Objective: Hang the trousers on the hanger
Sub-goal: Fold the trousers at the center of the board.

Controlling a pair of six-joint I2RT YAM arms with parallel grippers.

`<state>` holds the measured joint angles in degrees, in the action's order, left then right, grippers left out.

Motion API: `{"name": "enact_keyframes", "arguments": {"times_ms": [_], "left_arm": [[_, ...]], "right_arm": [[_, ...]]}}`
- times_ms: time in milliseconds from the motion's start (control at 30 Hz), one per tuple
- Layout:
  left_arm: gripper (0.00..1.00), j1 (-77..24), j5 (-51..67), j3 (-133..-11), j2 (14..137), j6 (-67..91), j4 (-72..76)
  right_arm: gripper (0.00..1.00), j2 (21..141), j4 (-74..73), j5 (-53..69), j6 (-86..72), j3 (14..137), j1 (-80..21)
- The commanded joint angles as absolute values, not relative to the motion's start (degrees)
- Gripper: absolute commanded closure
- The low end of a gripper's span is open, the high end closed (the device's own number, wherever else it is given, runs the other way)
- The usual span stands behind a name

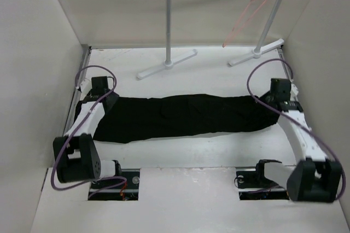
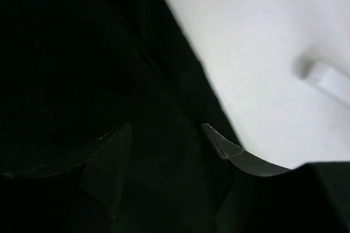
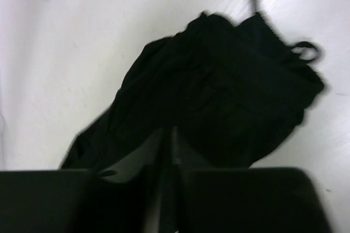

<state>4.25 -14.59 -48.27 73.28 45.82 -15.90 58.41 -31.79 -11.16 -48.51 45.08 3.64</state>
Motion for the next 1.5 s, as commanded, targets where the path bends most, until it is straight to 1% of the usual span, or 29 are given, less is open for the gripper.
{"name": "enact_keyframes", "arguments": {"times_ms": [0,67,133,233,300,433,533,633,667,733,767,833,900,933,967,1033,1067,1100,1133,1167,1200,1233,1333,1467], "left_arm": [[0.51,6.37,-8.63,-46.23,76.72,49.04,-8.54],[0.51,7.86,-7.39,-45.27,78.65,49.66,-5.29],[0.51,9.96,-7.47,-43.87,80.59,49.92,-3.26],[0.51,13.83,-7.82,-41.49,83.66,51.06,-1.94],[0.51,16.03,-8.35,-39.82,85.07,52.72,-0.45],[0.51,18.67,-8.18,-38.58,87.27,55.19,3.68],[0.51,19.55,-8.0,-40.34,88.68,54.58,4.31],[0.49,20.35,-6.43,-42.79,89.3,54.67,4.31],[0.47,20.17,-4.94,-43.93,88.77,54.93,4.48],[0.41,16.94,-2.91,-46.83,87.11,55.19,4.83],[0.38,15.18,-2.47,-48.67,85.97,54.85,4.83],[0.3,11.4,-2.63,-51.32,83.33,54.14,4.48],[0.26,9.11,-2.72,-52.9,80.96,53.62,3.61],[0.25,8.14,-2.72,-53.08,79.73,53.7,2.65],[0.25,7.09,-2.81,-52.91,78.59,53.79,1.42],[0.31,4.1,-2.81,-51.08,76.21,53.79,-1.39],[0.36,2.35,-2.9,-49.67,75.24,53.79,-2.62],[0.56,-3.67,-3.25,-44.52,72.71,53.96,-4.99],[0.56,-3.73,-3.25,-44.47,72.69,53.96,-5.01],[0.6,-5.56,-3.77,-42.47,71.99,53.96,-5.1],[0.62,-7.06,-4.74,-40.28,71.46,53.96,-4.92],[0.63,-7.86,-5.62,-38.43,71.19,53.96,-4.66],[0.63,-7.69,-6.68,-33.94,71.71,53.88,-3.09],[0.63,-4.97,-6.42,-29.89,74.09,53.44,-0.27]], "right_arm": [[0.9,69.4,-23.4,0.59,-42.63,50.35,3.12],[0.92,73.81,-18.91,2.72,-41.66,51.41,3.21],[0.92,78.37,-18.46,0.8,-43.32,51.59,4.43],[0.92,85.67,-18.46,1.05,-44.03,52.55,8.82],[0.92,88.32,-18.02,1.67,-44.38,53.61,11.02],[0.93,93.94,-17.49,-1.66,-45.7,56.33,13.57],[0.94,95.36,-17.23,-2.63,-46.4,56.87,14.81],[0.94,93.7,-16.88,-4.39,-47.46,56.43,15.34],[0.91,92.56,-16.88,-4.48,-47.63,56.51,15.08],[0.82,89.4,-17.75,-4.31,-47.72,57.21,14.73],[0.73,86.95,-18.45,-4.83,-47.64,57.39,13.85],[0.5,81.85,-19.86,-6.23,-47.64,57.31,11.48],[0.36,77.1,-21.26,-7.46,-47.46,56.34,8.85],[0.32,74.99,-21.7,-7.99,-47.2,55.47,7.44],[0.31,72.97,-22.23,-8.35,-47.11,54.15,6.3],[0.33,68.93,-22.76,-7.83,-47.37,50.47,4.62],[0.36,66.82,-22.76,-7.56,-47.55,48.27,3.57],[0.69,61.32,-23.29,-7.38,-49.55,41.38,1.04],[0.69,61.26,-23.29,-7.38,-49.57,41.31,1.01],[0.77,59.78,-22.94,-7.38,-50.35,38.61,0.75],[0.81,59.16,-22.68,-7.3,-51.14,36.06,0.84],[0.83,59.24,-22.15,-6.42,-51.5,34.03,1.53],[0.83,62.56,-18.91,-5.54,-50.89,30.77,5.48],[0.83,67.4,-15.91,-7.64,-50.8,29.97,10.49]]}}
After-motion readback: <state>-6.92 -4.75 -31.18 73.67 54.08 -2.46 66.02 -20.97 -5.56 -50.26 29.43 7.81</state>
